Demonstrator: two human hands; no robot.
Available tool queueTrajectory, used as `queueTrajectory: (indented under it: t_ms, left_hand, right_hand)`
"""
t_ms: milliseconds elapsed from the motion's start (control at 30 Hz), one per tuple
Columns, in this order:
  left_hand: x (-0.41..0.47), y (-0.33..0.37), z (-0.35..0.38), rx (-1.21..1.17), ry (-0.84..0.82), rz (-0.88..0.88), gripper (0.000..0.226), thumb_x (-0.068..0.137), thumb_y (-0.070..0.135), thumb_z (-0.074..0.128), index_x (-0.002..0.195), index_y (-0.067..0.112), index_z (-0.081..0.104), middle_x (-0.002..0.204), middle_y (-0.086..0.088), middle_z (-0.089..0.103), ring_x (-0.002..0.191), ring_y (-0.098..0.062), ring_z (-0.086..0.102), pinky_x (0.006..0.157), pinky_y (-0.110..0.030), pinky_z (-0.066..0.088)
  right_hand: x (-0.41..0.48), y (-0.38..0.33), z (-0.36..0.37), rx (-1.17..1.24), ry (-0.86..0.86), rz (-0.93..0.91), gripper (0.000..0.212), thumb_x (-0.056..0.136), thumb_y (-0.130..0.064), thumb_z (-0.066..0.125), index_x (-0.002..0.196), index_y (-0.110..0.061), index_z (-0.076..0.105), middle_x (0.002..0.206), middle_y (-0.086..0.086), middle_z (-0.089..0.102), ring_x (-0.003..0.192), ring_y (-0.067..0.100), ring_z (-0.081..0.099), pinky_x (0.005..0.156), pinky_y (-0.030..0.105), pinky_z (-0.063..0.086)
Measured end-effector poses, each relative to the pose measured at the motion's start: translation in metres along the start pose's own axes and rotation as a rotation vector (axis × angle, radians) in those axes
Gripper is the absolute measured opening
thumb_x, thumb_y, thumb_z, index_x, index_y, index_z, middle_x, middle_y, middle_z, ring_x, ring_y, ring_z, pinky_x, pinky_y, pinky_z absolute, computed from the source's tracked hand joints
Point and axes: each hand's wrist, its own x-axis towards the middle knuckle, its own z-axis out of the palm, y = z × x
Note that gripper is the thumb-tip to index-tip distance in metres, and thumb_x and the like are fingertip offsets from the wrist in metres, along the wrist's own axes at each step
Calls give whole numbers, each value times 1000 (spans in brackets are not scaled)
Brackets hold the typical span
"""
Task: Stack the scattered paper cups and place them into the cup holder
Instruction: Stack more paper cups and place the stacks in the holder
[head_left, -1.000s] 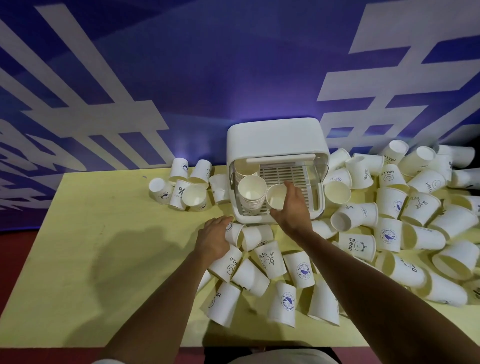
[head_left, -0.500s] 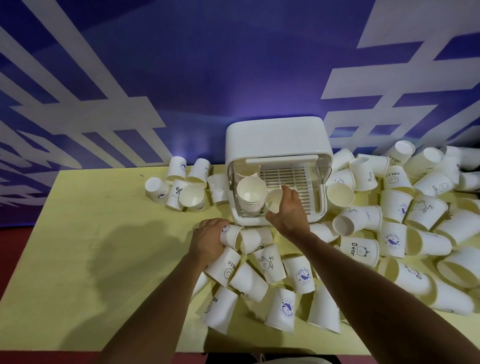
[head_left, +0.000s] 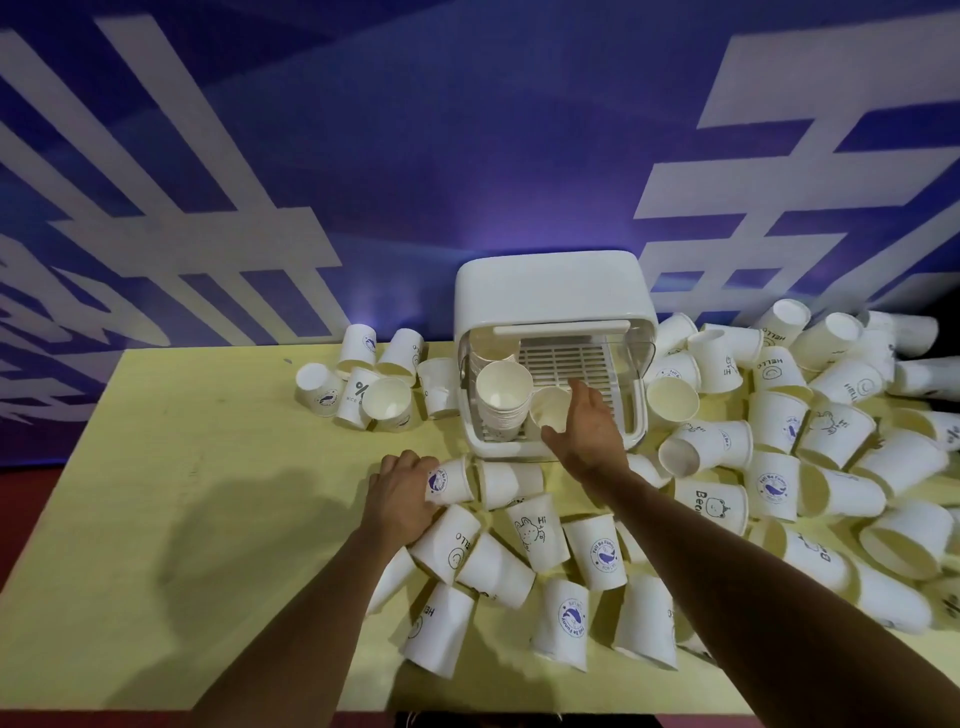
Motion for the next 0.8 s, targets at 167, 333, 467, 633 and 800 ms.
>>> queueTrajectory:
  t_ms: [167, 333, 467, 633, 800]
  left_hand:
    - [-5, -8, 1, -58, 12, -53, 54, 85, 30, 66, 135, 27, 47, 131, 6, 54, 123, -21, 44, 98, -36, 40]
    - [-13, -15, 0, -83, 53, -98, 55, 86, 35, 68, 136, 25, 46, 132, 5, 54, 123, -23, 44, 98, -37, 38]
    - [-15, -16, -1, -187, 99, -126, 58, 85, 36, 70, 137, 22, 48, 132, 2, 56, 120, -26, 45, 100, -39, 39]
    - [-15, -8, -7, -411, 127, -182, 55, 83, 36, 74, 132, 22, 53, 125, 3, 62, 119, -27, 49, 100, -42, 41]
    - [-25, -1, -16, -710, 147, -217, 50, 83, 22, 79, 127, 13, 58, 112, 0, 66, 104, -17, 59, 93, -33, 47]
  right_hand:
    - [5, -3, 9, -43, -37, -6, 76, 83, -32, 72, 145, -8, 35, 137, 15, 50, 121, 32, 50, 102, 41, 45]
    - [8, -3, 12, -83, -4, -8, 69, 80, -28, 73, 138, -9, 40, 130, 14, 52, 114, 31, 53, 98, 42, 49]
    - [8, -4, 13, -103, -19, -1, 71, 80, -28, 75, 139, -10, 38, 133, 14, 50, 116, 31, 52, 100, 41, 48]
    - [1, -4, 12, -55, 5, -1, 77, 81, -31, 75, 144, -8, 37, 141, 14, 46, 127, 33, 47, 108, 45, 42]
    - [-23, -4, 5, 52, 109, -98, 52, 90, -30, 62, 136, -12, 46, 130, 8, 53, 120, 26, 50, 103, 38, 44]
